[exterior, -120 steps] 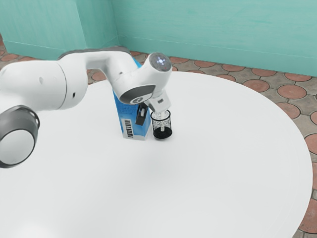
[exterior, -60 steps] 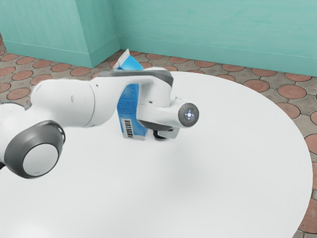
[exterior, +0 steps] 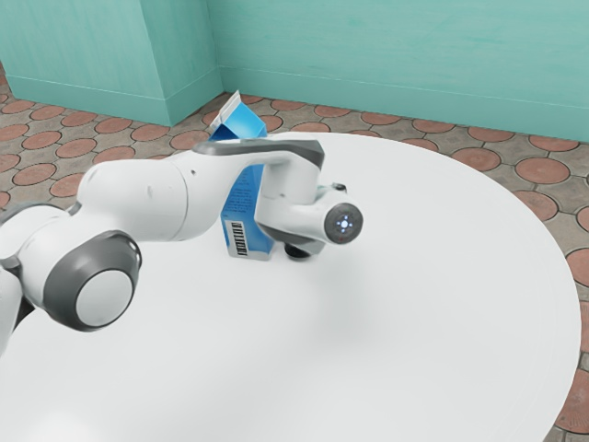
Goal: Take the marker out of the pen holder and place it to the left of the pen holder.
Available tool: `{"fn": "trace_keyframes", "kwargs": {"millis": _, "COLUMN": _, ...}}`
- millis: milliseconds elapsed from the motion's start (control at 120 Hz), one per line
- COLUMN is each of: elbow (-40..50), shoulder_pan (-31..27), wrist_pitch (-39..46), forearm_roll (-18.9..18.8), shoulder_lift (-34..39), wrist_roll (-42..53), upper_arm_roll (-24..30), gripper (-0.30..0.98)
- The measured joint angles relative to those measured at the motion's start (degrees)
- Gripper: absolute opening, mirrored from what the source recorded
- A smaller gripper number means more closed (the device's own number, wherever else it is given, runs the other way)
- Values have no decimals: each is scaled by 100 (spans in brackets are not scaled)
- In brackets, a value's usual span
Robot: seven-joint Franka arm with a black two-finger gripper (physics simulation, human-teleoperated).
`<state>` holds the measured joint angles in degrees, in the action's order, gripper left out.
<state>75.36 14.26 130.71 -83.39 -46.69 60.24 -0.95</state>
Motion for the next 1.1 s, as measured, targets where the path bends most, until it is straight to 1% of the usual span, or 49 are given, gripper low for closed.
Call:
{"fn": "trace_keyframes", "kwargs": {"millis": 183, "elbow": -185, "shoulder_pan": -89, "wrist_pitch": 118, "forearm_roll": -124, "shoulder_lift": -109, "wrist_roll": 138, "upper_arm_roll": 40, "gripper": 47}}
{"fn": "trace_keyframes", "kwargs": {"millis": 408, "elbow": -300, "shoulder_pan": -340, "wrist_pitch": 258, "forearm_roll": -166, "shoulder_lift": -273, "wrist_roll": 261, "upper_arm_roll": 100, "gripper": 46}}
{"fn": "trace_keyframes", "kwargs": {"millis": 617, "elbow": -446, "shoulder_pan": -396, "wrist_pitch": 378, "forearm_roll": -176, "shoulder_lift": -384, "wrist_roll": 340, "upper_arm_roll": 113, "gripper": 45}}
{"fn": "trace_keyframes", "kwargs": {"millis": 667, "elbow": -464, "shoulder_pan": -397, "wrist_pitch": 401, "forearm_roll": -176, "shoulder_lift": -404, "wrist_roll": 355, "upper_arm_roll": 112, "gripper": 41}}
{"fn": "trace_keyframes", "kwargs": {"millis": 850, "elbow": -551, "shoulder_pan": -398, "wrist_pitch": 459, "forearm_roll": -177, "shoulder_lift": -425, "wrist_roll": 400, "upper_arm_roll": 119, "gripper": 23}}
{"fn": "trace_keyframes", "kwargs": {"millis": 1100, "elbow": -635, "shoulder_pan": -471, "wrist_pitch": 504, "forearm_roll": -177, "shoulder_lift": -531, "wrist_roll": 440, "upper_arm_roll": 121, "gripper": 9}}
